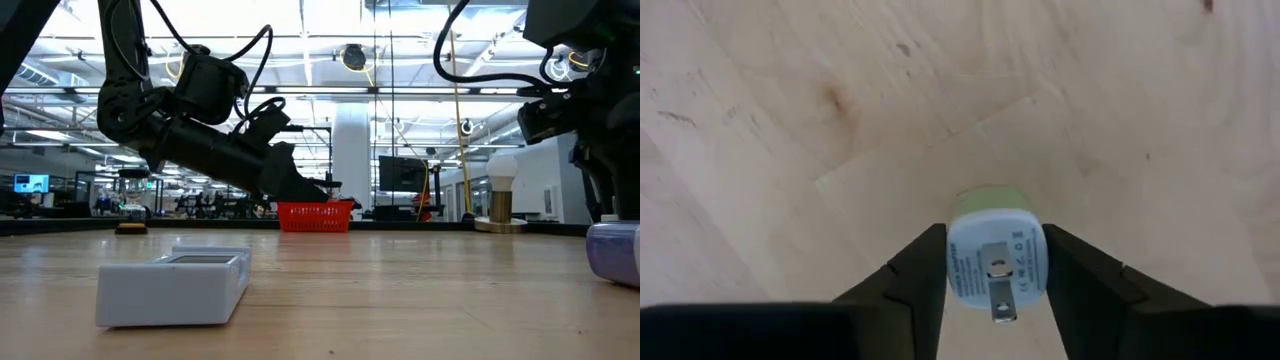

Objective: Pick & Place Office items
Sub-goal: Put the green charger adapter into the black bin

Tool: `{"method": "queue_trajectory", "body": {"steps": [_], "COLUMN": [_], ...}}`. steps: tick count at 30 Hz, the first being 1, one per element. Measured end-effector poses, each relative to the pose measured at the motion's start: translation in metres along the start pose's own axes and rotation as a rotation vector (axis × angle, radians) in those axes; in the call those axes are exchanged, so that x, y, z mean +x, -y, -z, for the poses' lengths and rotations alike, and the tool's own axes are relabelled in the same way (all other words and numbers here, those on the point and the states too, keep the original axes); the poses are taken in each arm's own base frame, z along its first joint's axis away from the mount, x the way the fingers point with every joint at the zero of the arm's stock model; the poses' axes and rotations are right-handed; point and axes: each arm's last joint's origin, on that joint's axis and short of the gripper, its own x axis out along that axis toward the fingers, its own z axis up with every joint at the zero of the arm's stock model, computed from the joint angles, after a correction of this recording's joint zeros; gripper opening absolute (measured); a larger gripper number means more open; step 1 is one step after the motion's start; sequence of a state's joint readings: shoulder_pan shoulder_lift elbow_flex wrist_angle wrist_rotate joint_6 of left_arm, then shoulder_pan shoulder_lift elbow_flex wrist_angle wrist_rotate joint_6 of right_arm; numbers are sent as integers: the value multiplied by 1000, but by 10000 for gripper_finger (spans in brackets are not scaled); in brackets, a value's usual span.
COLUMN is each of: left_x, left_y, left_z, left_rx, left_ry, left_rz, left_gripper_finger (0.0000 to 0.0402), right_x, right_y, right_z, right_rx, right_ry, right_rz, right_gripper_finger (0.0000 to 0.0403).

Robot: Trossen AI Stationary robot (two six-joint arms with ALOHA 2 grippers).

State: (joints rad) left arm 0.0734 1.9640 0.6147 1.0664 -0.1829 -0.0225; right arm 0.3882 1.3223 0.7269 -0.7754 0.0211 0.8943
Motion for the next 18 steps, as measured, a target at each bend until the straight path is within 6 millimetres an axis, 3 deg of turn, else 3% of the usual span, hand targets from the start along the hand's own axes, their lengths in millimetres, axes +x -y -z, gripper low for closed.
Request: {"method": "queue_trajectory", "body": {"steps": [5, 12, 18], "left_x": [0, 0, 0], "left_y": [0, 0, 0], "left_z": [0, 0, 1], "left_rx": [0, 2, 3], "left_ry": [0, -2, -10], "left_rz": [0, 0, 0], "left_gripper_finger": [26, 26, 26], "right_x": [-15, -66, -92], "right_y": [-4, -30, -63], "right_z": [-1, -4, 20], "right_rx": [87, 237, 407], "right_ry": [-35, -39, -132], "right_rz": [-88, -163, -184], "right_gripper_finger": [141, 134, 136]}}
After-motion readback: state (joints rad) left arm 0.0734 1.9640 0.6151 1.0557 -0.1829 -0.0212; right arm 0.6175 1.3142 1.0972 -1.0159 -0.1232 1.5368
